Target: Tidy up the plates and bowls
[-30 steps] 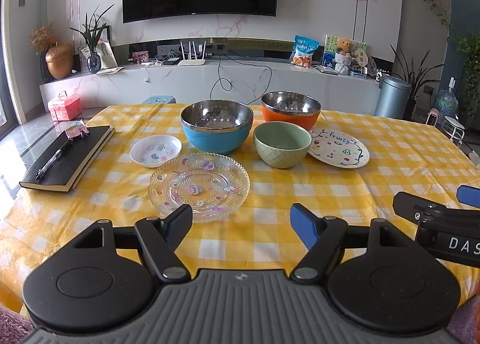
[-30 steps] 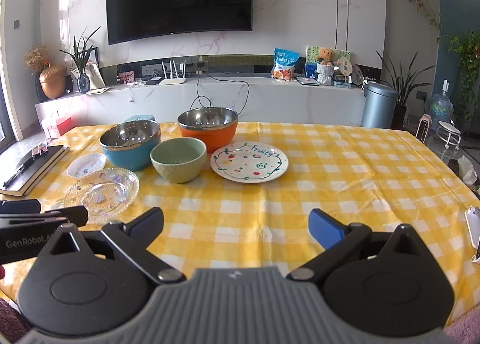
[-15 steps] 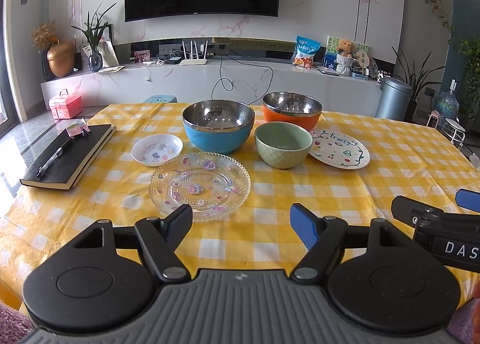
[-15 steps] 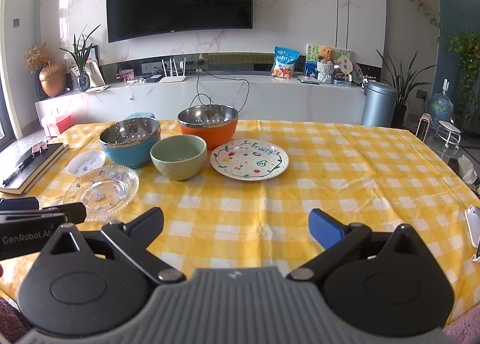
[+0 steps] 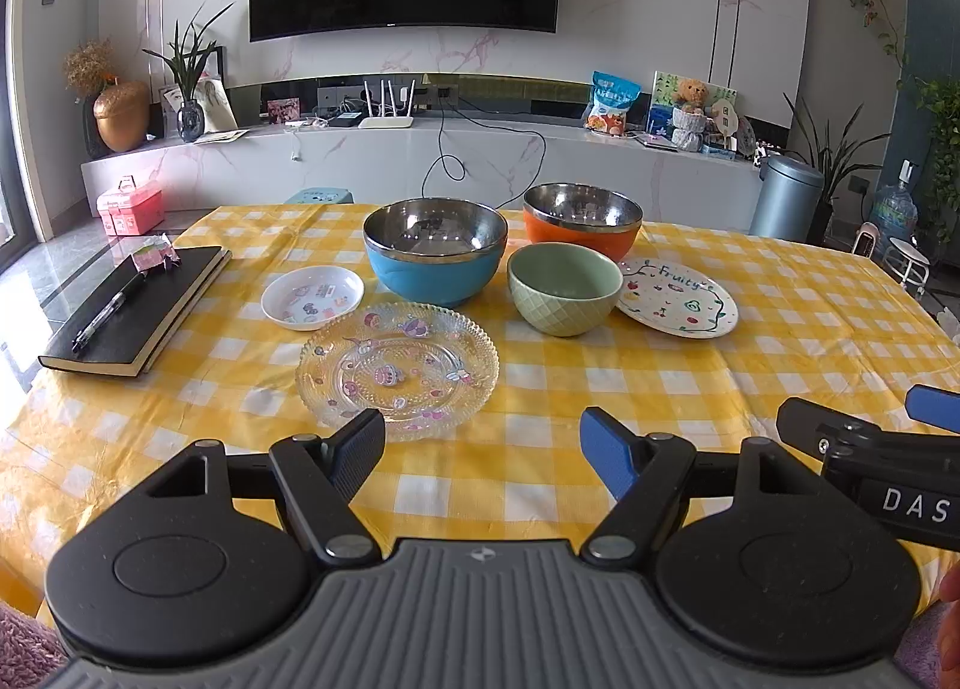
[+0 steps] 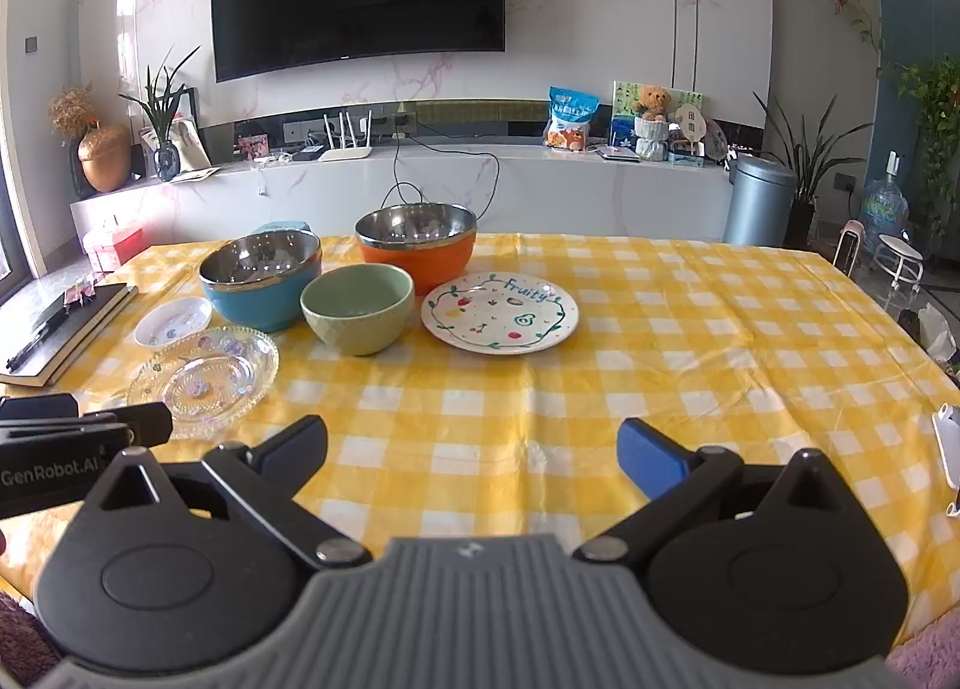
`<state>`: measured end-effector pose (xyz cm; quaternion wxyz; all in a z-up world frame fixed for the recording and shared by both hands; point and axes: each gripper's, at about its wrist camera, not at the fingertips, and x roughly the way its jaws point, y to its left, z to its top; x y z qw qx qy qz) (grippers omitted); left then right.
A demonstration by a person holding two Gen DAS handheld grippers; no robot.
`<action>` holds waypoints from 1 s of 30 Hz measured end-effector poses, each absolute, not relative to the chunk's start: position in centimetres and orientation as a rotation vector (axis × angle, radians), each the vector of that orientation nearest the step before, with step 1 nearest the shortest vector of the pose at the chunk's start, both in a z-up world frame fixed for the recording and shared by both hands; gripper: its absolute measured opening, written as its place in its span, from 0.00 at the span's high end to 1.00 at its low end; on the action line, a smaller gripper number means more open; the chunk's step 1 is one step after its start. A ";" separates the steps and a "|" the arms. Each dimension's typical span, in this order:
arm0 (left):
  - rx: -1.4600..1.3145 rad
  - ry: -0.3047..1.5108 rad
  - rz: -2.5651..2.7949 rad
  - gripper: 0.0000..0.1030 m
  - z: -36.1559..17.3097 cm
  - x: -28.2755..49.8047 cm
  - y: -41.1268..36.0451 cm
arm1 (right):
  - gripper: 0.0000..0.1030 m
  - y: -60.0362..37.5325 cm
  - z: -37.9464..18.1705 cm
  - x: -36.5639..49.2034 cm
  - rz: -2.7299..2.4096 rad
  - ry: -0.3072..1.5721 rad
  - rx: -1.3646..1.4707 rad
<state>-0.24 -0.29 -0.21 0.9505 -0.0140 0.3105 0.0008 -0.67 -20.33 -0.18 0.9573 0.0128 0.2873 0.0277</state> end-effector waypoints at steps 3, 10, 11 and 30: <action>-0.029 0.631 0.002 0.15 -0.2 -0.3 -0.3 | 0.02 -20.4 -0.2 -0.6 0.057 0.586 0.027; -0.030 0.631 0.002 0.15 -0.2 -0.2 -0.2 | 0.02 -20.4 -0.3 -0.6 0.056 0.593 0.029; -0.030 0.631 0.002 0.15 -0.2 -0.2 -0.2 | 0.02 -20.4 -0.3 -0.5 0.055 0.593 0.028; -0.032 0.631 0.000 0.15 -0.2 -0.4 -0.4 | 0.02 -20.2 -0.5 -0.2 0.056 0.609 0.030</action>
